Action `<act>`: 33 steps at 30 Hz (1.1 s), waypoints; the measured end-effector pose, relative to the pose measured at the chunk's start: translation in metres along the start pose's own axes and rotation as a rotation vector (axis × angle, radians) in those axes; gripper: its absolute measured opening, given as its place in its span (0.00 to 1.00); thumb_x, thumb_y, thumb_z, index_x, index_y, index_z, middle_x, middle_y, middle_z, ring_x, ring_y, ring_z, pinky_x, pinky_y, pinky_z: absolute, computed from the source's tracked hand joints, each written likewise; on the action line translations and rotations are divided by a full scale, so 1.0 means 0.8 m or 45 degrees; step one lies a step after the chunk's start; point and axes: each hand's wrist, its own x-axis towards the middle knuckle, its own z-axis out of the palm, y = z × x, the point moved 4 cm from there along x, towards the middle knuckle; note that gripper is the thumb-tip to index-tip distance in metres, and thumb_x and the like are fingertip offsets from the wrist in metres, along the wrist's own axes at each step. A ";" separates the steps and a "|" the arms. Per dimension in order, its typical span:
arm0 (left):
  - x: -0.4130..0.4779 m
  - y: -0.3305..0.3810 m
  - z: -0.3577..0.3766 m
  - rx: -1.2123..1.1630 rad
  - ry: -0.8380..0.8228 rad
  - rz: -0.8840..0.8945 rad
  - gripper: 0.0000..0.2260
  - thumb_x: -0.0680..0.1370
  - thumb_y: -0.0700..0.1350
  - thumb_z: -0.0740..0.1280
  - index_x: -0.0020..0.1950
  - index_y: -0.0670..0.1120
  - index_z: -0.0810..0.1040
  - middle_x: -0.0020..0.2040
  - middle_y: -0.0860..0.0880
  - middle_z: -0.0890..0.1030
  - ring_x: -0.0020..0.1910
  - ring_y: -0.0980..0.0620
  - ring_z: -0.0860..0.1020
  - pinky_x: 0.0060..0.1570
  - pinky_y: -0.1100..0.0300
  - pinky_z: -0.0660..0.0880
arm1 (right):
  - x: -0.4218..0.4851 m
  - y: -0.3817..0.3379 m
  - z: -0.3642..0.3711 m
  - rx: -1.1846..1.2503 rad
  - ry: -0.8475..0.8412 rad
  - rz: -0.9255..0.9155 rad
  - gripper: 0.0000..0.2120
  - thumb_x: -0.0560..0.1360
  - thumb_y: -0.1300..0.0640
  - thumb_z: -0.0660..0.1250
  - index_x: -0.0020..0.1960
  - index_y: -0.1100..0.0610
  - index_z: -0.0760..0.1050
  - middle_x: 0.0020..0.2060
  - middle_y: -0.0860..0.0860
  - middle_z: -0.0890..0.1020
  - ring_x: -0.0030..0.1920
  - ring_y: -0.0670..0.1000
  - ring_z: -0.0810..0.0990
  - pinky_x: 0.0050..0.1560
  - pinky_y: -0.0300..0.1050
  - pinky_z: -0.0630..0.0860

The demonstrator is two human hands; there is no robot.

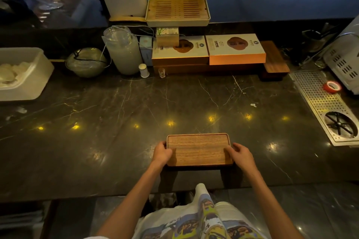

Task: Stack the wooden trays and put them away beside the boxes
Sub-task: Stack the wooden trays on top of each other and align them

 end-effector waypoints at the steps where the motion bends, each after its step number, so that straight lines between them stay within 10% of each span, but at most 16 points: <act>1: 0.001 0.001 0.001 -0.033 -0.030 -0.021 0.17 0.78 0.41 0.67 0.66 0.42 0.70 0.61 0.44 0.77 0.61 0.46 0.77 0.59 0.52 0.77 | 0.002 -0.003 0.004 0.077 -0.090 0.036 0.27 0.76 0.47 0.67 0.71 0.58 0.69 0.53 0.49 0.81 0.50 0.46 0.80 0.42 0.37 0.75; 11: 0.010 0.011 -0.003 -0.040 -0.052 -0.140 0.19 0.74 0.35 0.69 0.60 0.44 0.66 0.59 0.44 0.74 0.56 0.48 0.73 0.50 0.54 0.74 | 0.019 -0.009 0.004 0.212 -0.196 0.114 0.32 0.70 0.56 0.76 0.69 0.57 0.65 0.56 0.53 0.75 0.52 0.51 0.75 0.44 0.43 0.74; 16: 0.011 0.036 -0.020 -0.022 -0.014 0.235 0.24 0.71 0.31 0.70 0.58 0.50 0.63 0.61 0.46 0.69 0.61 0.48 0.72 0.59 0.47 0.77 | 0.011 -0.023 -0.014 0.335 -0.237 -0.171 0.29 0.67 0.61 0.77 0.59 0.46 0.65 0.56 0.46 0.75 0.54 0.46 0.77 0.46 0.40 0.78; 24: -0.011 0.029 -0.028 0.334 0.033 0.618 0.22 0.69 0.31 0.71 0.55 0.45 0.65 0.56 0.47 0.68 0.56 0.49 0.73 0.50 0.63 0.75 | -0.001 -0.031 -0.014 0.141 -0.113 -0.407 0.25 0.68 0.68 0.74 0.53 0.46 0.66 0.54 0.46 0.75 0.56 0.40 0.78 0.47 0.36 0.80; 33: -0.020 0.077 0.018 1.451 0.156 0.888 0.28 0.69 0.48 0.75 0.63 0.47 0.67 0.63 0.46 0.72 0.62 0.44 0.69 0.60 0.49 0.72 | -0.010 -0.085 0.011 -0.967 0.155 -0.570 0.37 0.67 0.49 0.76 0.72 0.53 0.63 0.68 0.52 0.69 0.71 0.55 0.64 0.74 0.56 0.60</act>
